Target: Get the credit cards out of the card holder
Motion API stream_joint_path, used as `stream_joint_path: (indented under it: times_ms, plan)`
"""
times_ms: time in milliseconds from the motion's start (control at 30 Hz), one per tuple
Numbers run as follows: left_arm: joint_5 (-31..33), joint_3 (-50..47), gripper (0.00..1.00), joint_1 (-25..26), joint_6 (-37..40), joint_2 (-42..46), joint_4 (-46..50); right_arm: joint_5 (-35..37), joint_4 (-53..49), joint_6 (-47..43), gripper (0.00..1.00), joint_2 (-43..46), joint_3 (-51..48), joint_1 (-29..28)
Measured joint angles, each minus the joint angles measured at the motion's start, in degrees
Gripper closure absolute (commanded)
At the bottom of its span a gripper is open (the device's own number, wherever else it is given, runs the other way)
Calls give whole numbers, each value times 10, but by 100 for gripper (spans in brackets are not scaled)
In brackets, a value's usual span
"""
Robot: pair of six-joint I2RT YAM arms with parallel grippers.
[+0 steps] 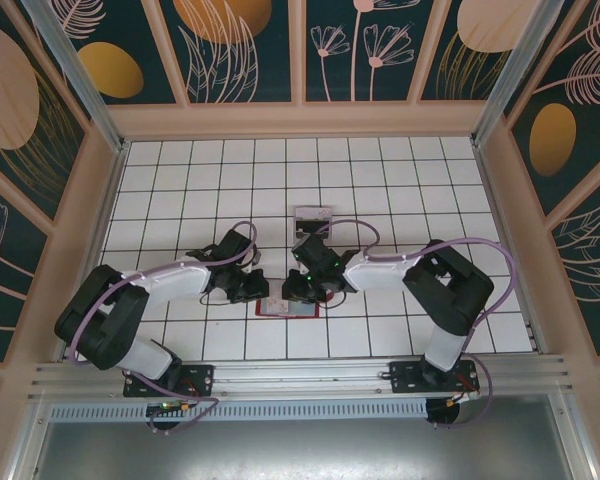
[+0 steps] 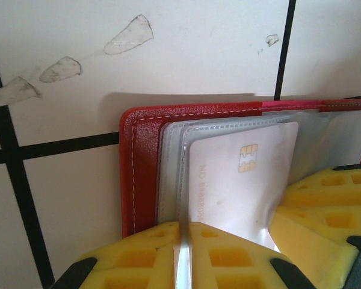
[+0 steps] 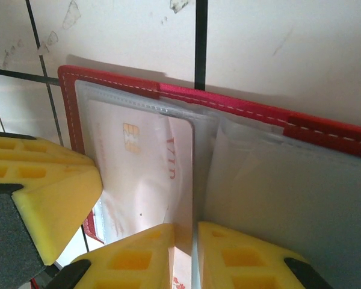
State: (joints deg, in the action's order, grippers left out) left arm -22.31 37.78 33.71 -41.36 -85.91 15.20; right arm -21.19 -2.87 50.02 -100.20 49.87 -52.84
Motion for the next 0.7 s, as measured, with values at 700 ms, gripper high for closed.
stream_joint_path:
  times_ms: [700]
  plan:
    - [-2, 2, 87, 0, 2, -5, -1, -19, 40, 16, 95, 45, -38, 11]
